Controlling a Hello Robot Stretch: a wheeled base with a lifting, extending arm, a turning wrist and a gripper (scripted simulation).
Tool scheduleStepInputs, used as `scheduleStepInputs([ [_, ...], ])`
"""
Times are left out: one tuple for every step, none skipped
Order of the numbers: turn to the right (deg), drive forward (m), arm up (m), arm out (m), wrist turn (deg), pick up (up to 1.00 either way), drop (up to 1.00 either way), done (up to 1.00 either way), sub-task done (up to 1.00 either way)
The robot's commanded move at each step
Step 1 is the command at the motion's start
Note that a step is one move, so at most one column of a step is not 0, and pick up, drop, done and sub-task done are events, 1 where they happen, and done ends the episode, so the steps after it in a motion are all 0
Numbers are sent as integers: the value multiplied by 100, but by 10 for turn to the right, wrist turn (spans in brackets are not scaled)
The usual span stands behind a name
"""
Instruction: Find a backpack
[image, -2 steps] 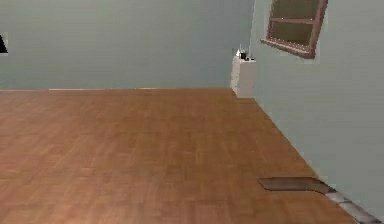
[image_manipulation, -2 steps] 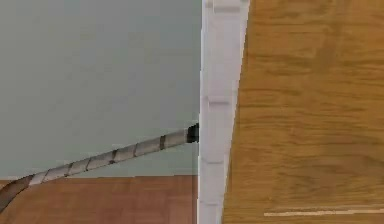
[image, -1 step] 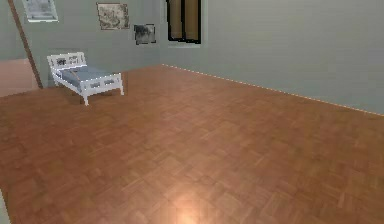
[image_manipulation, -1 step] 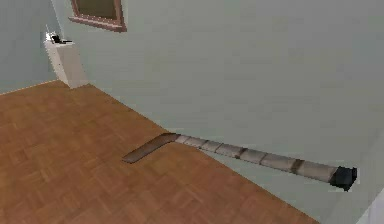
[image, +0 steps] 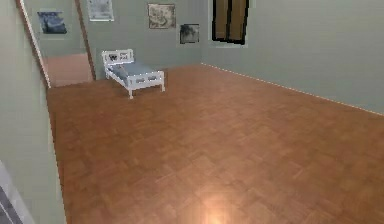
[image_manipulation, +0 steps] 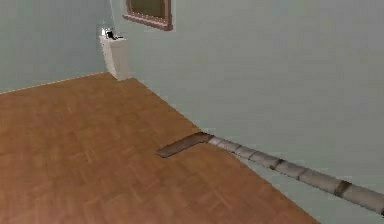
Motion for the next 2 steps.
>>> scheduleStepInputs([
  [0,40,0,0,0,0,0,0,0],
  [-330,0,0,0,0,0,0,0,0],
])
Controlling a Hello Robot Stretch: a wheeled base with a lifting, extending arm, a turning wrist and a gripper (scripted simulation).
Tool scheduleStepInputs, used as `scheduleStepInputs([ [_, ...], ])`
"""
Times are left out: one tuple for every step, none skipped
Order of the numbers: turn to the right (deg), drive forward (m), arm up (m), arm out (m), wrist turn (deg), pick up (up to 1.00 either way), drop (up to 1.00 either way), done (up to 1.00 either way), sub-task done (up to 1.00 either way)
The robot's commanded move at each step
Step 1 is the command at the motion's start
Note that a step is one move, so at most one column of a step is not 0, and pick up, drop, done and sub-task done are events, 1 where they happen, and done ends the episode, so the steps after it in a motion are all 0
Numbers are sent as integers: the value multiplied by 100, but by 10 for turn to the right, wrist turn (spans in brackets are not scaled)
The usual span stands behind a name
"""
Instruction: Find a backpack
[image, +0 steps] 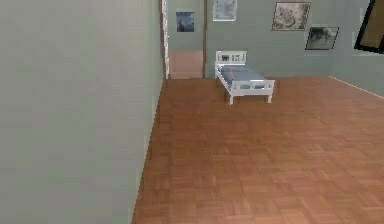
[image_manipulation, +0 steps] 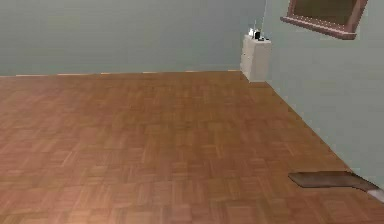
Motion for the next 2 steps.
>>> scheduleStepInputs([
  [0,100,0,0,0,0,0,0,0],
  [0,100,0,0,0,0,0,0,0],
])
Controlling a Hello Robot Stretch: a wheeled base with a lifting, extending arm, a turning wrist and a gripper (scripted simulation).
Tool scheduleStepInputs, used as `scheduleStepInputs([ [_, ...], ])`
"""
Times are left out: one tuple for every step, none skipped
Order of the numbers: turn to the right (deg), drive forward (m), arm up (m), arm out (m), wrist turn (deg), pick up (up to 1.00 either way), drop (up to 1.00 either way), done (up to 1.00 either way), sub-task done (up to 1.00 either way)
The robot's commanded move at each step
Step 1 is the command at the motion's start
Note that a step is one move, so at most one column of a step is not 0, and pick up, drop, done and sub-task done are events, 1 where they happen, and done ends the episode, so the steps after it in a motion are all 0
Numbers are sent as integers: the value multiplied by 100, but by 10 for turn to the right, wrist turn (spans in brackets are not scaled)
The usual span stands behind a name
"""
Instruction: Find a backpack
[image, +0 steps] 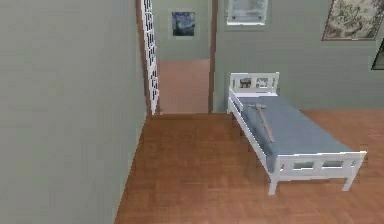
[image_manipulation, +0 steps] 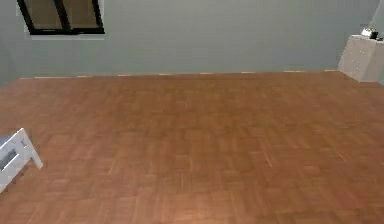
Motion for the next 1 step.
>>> scheduleStepInputs([
  [0,100,0,0,0,0,0,0,0],
])
